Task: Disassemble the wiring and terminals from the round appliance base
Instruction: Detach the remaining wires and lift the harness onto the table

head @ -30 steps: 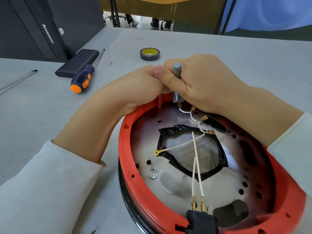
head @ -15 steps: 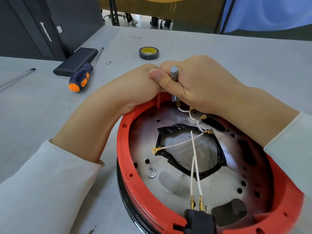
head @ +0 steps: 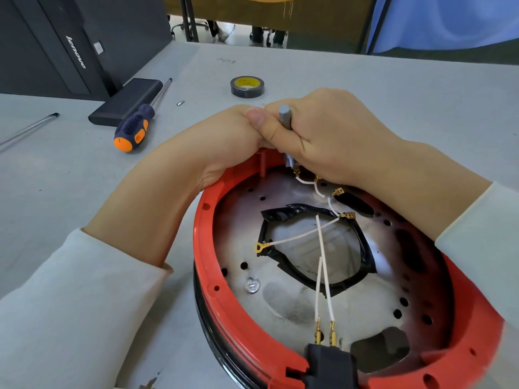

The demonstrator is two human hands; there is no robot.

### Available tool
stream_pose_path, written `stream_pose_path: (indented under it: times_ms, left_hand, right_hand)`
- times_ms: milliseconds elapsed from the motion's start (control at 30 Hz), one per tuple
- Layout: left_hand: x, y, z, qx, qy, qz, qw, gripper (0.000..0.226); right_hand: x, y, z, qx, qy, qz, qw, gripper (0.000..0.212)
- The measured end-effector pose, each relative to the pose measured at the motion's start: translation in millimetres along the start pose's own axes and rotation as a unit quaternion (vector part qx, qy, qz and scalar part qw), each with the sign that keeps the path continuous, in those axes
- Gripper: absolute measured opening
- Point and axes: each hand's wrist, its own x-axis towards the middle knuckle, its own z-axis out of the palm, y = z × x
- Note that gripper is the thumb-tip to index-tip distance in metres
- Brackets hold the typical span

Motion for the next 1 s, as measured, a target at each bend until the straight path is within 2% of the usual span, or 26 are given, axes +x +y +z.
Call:
stream_pose_path:
  times_ms: [167,433,533,600,700,867,967,1000]
  left_hand:
    - [2,-1,0,0.007,0.007,-0.003,1.000,0.030]
    - [-5,2,-2,-0.025,-0.013,0.005,1.000,0.029]
    - [-7,3,-2,-0.056,-0.025,0.060,0.996,0.027]
    - [-12,7,-2,-0.098,-0.043,0.108,0.988,0.043]
    - [-15,9,1,-0.101,-0.052,0.132,0.985,0.048]
    - [-12,2,0,-0.083,-0.026,0.103,0.991,0.050]
    - [-12,1,0,-0.100,-0.010,0.099,0.990,0.057]
    - [-12,2,1,-0.112,-0.012,0.112,0.987,0.053]
  right_hand:
    - [-2,-1,-2,-0.012,-0.012,-0.027,0.999,0.044]
    - [2,3,-1,0.031,-0.017,0.002,0.999,0.047]
    - [2,4,-1,0.049,-0.023,0.003,0.999,0.048]
    - [3,5,-1,0.065,-0.023,0.009,0.998,0.049]
    - [3,6,-3,0.078,-0.024,0.009,0.997,0.047]
    - [1,0,-5,-0.002,-0.041,-0.014,0.999,0.040]
    - [2,-3,-5,-0.039,-0.055,-0.009,0.998,0.046]
    - [3,-3,-5,-0.029,-0.053,0.002,0.998,0.049]
